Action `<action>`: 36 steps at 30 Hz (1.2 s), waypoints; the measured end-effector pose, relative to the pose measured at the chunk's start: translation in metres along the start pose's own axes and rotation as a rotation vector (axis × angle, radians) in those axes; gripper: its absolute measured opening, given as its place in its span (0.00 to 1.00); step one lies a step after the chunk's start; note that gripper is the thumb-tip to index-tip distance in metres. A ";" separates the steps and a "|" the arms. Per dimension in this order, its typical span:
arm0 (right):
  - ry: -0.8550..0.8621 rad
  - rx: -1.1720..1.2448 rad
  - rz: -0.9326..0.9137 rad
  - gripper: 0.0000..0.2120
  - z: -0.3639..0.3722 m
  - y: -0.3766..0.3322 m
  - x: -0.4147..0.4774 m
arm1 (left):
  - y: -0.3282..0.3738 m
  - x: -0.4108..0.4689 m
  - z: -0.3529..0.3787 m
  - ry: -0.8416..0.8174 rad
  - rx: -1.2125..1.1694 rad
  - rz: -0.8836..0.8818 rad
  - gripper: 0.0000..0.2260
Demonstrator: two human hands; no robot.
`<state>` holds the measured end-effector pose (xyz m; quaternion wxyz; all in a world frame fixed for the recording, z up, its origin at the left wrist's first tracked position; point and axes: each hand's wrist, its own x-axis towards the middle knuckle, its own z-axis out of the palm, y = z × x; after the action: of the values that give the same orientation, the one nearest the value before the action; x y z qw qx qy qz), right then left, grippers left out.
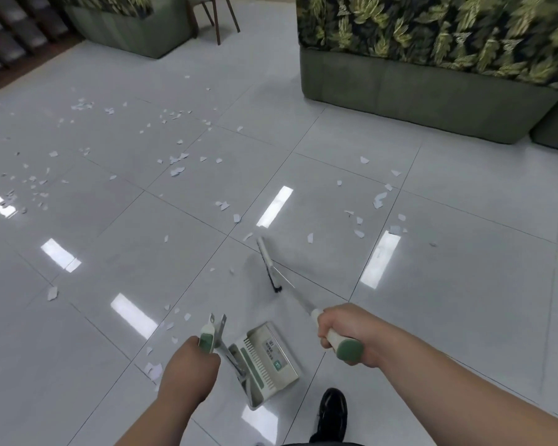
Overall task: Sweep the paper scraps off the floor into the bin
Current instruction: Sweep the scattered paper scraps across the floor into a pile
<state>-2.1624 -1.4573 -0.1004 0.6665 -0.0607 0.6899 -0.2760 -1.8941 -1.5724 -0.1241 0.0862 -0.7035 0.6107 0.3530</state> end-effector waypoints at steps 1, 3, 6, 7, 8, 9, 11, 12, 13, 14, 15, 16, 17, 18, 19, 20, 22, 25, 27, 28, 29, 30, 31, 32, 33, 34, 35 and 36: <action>0.039 -0.015 -0.009 0.06 -0.009 -0.001 -0.001 | 0.007 0.003 0.001 0.008 0.001 0.017 0.05; 0.120 -0.017 -0.013 0.04 -0.027 -0.002 -0.001 | 0.021 0.010 0.003 0.020 -0.003 0.049 0.02; 0.222 0.015 -0.002 0.03 -0.052 -0.005 0.001 | 0.044 0.022 0.005 0.006 -0.016 0.110 0.03; 0.255 0.025 0.003 0.03 -0.060 -0.006 0.001 | 0.052 0.027 0.006 0.000 -0.016 0.128 0.03; 0.289 0.030 0.009 0.03 -0.068 -0.008 0.002 | 0.061 0.033 0.006 -0.004 -0.020 0.146 0.03; 0.322 0.030 0.018 0.03 -0.076 -0.010 0.003 | 0.070 0.039 0.007 -0.009 -0.026 0.161 0.04; 0.379 0.038 0.041 0.03 -0.092 -0.016 0.005 | 0.091 0.052 0.008 -0.015 -0.043 0.194 0.04; 0.403 0.055 0.052 0.03 -0.100 -0.021 0.006 | 0.101 0.060 0.008 -0.019 -0.048 0.214 0.04; 0.427 0.075 0.065 0.03 -0.107 -0.026 0.008 | 0.113 0.068 0.008 -0.027 -0.047 0.236 0.04; 0.449 0.095 0.080 0.03 -0.112 -0.031 0.009 | 0.125 0.076 0.007 -0.037 -0.039 0.256 0.04; 0.467 0.116 0.094 0.04 -0.116 -0.038 0.011 | 0.138 0.084 0.005 -0.046 -0.027 0.277 0.04; 0.482 0.138 0.105 0.04 -0.119 -0.045 0.013 | 0.152 0.093 0.003 -0.054 -0.019 0.298 0.03; 0.494 0.160 0.114 0.05 -0.122 -0.052 0.015 | 0.165 0.101 0.001 -0.061 -0.014 0.318 0.03; 0.509 0.184 0.123 0.05 -0.124 -0.059 0.017 | 0.177 0.110 -0.002 -0.070 -0.009 0.336 0.03; 0.524 0.215 0.130 0.05 -0.127 -0.065 0.020 | 0.189 0.119 -0.004 -0.078 -0.003 0.353 0.03; 0.542 0.248 0.135 0.05 -0.130 -0.071 0.023 | 0.202 0.128 -0.007 -0.086 0.003 0.372 0.03; 0.577 0.303 0.142 0.05 -0.135 -0.079 0.029 | 0.223 0.147 -0.010 -0.102 0.005 0.400 0.03; 0.623 0.387 0.155 0.05 -0.139 -0.088 0.034 | 0.243 0.167 -0.013 -0.137 -0.001 0.424 0.04; 0.644 0.420 0.164 0.06 -0.140 -0.092 0.034 | 0.251 0.174 -0.015 -0.164 -0.007 0.431 0.04; 0.655 0.431 0.168 0.06 -0.141 -0.095 0.034 | 0.256 0.175 -0.015 -0.181 -0.013 0.438 0.04; 0.668 0.438 0.171 0.05 -0.142 -0.098 0.034 | 0.263 0.175 -0.015 -0.198 -0.020 0.442 0.04; 0.681 0.443 0.172 0.05 -0.143 -0.101 0.034 | 0.270 0.175 -0.014 -0.216 -0.028 0.445 0.05; 0.690 0.450 0.171 0.05 -0.144 -0.104 0.034 | 0.277 0.174 -0.013 -0.235 -0.040 0.447 0.06; 0.696 0.460 0.166 0.05 -0.146 -0.107 0.034 | 0.284 0.173 -0.012 -0.250 -0.058 0.451 0.07; 0.705 0.472 0.159 0.06 -0.148 -0.110 0.034 | 0.290 0.173 -0.010 -0.261 -0.074 0.455 0.07; 0.716 0.479 0.154 0.06 -0.151 -0.112 0.034 | 0.295 0.173 -0.008 -0.265 -0.078 0.460 0.06; 0.728 0.484 0.151 0.06 -0.155 -0.113 0.034 | 0.298 0.173 -0.008 -0.267 -0.076 0.464 0.06; 0.739 0.483 0.155 0.06 -0.159 -0.114 0.034 | 0.301 0.174 -0.007 -0.267 -0.076 0.468 0.06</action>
<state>-2.3500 -1.5205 -0.0839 0.3890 0.2511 0.8000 -0.3817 -2.1671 -1.7872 -0.1307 0.0556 -0.4933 0.7262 0.4757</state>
